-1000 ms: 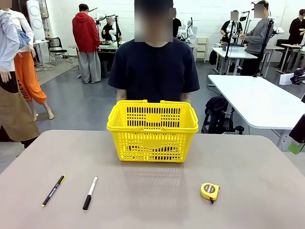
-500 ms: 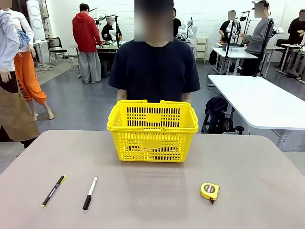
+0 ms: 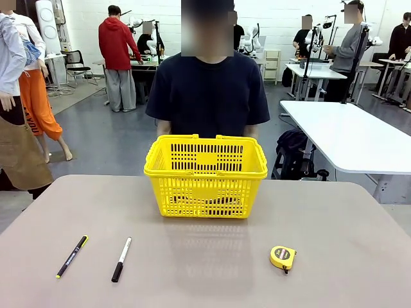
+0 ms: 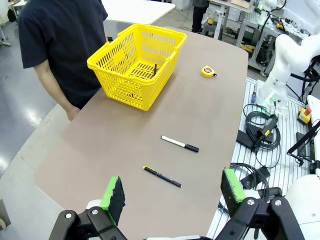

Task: Place the items the person wants into the basket.
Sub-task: Pick up the item the person points to and place it in the Market Basket.

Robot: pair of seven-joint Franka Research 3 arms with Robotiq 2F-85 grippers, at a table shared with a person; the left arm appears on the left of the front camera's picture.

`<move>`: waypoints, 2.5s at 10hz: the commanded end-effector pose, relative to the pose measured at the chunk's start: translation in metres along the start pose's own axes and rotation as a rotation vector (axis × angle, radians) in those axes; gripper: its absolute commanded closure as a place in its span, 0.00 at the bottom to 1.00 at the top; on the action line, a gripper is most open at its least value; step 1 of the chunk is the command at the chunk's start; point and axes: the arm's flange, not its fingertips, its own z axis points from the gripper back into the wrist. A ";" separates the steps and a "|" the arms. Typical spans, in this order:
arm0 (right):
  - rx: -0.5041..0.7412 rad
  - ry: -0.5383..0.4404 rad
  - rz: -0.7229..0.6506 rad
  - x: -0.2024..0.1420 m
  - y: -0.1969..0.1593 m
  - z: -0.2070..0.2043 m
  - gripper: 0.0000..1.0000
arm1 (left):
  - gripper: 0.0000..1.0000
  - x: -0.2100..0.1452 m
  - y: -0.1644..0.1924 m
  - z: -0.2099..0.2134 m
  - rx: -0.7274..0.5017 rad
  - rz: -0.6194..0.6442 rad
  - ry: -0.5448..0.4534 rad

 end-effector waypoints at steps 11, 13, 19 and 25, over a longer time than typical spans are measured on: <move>-0.153 0.050 -0.028 -0.026 -0.038 -0.022 0.00 | 0.00 -0.001 -0.001 0.000 -0.005 -0.022 -0.017; -0.153 0.050 -0.028 -0.026 -0.038 -0.022 0.00 | 0.00 -0.001 -0.001 0.000 -0.005 -0.022 -0.017; -0.153 0.050 -0.028 -0.026 -0.038 -0.022 0.00 | 0.00 -0.001 -0.001 0.000 -0.005 -0.022 -0.017; -0.153 0.050 -0.028 -0.026 -0.038 -0.022 0.00 | 0.00 -0.001 -0.001 0.000 -0.005 -0.022 -0.017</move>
